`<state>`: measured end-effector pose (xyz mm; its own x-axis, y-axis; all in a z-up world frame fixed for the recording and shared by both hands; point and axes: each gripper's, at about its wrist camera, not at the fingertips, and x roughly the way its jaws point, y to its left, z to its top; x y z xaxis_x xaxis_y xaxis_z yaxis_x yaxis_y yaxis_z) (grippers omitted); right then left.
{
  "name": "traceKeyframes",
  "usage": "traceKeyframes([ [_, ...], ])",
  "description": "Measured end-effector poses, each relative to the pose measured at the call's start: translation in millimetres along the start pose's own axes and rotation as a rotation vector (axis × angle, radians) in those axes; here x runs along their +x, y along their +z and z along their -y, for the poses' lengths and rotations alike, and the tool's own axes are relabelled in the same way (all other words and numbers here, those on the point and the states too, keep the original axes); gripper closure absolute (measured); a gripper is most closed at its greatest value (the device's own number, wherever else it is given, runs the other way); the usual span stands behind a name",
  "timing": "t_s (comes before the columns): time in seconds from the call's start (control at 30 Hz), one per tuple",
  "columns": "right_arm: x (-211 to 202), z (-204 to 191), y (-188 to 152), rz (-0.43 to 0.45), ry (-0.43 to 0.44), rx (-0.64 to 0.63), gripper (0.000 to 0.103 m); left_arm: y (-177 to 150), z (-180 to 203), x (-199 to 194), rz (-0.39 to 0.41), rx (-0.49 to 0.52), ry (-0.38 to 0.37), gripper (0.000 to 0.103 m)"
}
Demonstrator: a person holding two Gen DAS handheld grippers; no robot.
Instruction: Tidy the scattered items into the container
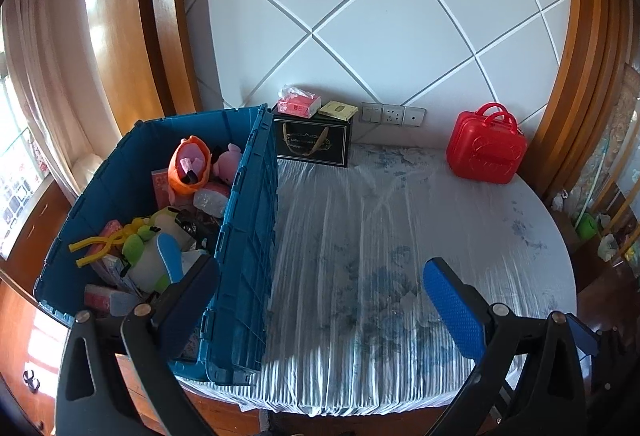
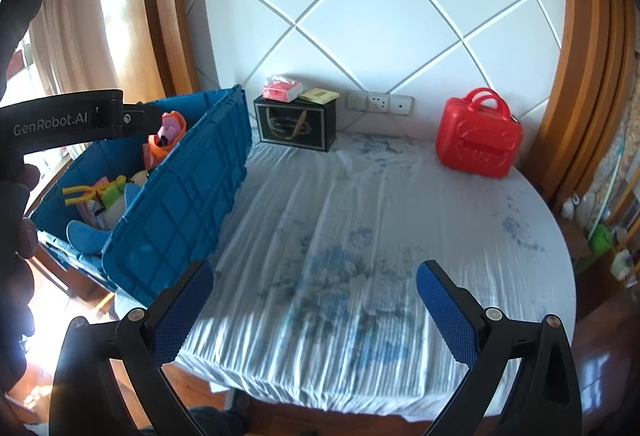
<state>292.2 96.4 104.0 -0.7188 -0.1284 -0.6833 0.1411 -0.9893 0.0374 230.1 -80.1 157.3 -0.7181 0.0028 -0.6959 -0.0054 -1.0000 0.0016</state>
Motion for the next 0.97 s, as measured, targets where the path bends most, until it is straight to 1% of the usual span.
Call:
traceKeyframes([
  [0.13, -6.3, 8.4, -6.6, -0.003, -0.004, 0.012, 0.0, -3.3, 12.8, -3.2, -0.007, 0.037, 0.005, 0.0],
  [0.23, -9.0, 11.3, -8.3, 0.0, -0.009, 0.019, 0.0, -3.5, 15.1, -2.8, -0.015, 0.032, -0.031, 0.0],
  [0.33, -9.8, 12.3, -10.0, -0.006, -0.012, 0.026, 0.0, -6.6, 16.4, 0.2, -0.043, 0.007, -0.079, 0.0],
  [0.53, -12.0, 13.4, -13.1, -0.01, -0.024, 0.027, 0.0, -9.9, 21.8, 0.4, -0.047, 0.009, -0.113, 0.0],
  [0.83, -11.7, 12.9, -11.8, -0.013, -0.031, 0.023, 0.0, -8.8, 23.3, -2.6, -0.024, 0.018, -0.1, 0.0],
  [0.97, -11.2, 12.6, -10.2, -0.01, -0.03, 0.023, 0.0, -8.1, 24.4, -5.2, -0.004, 0.039, -0.077, 0.0],
])
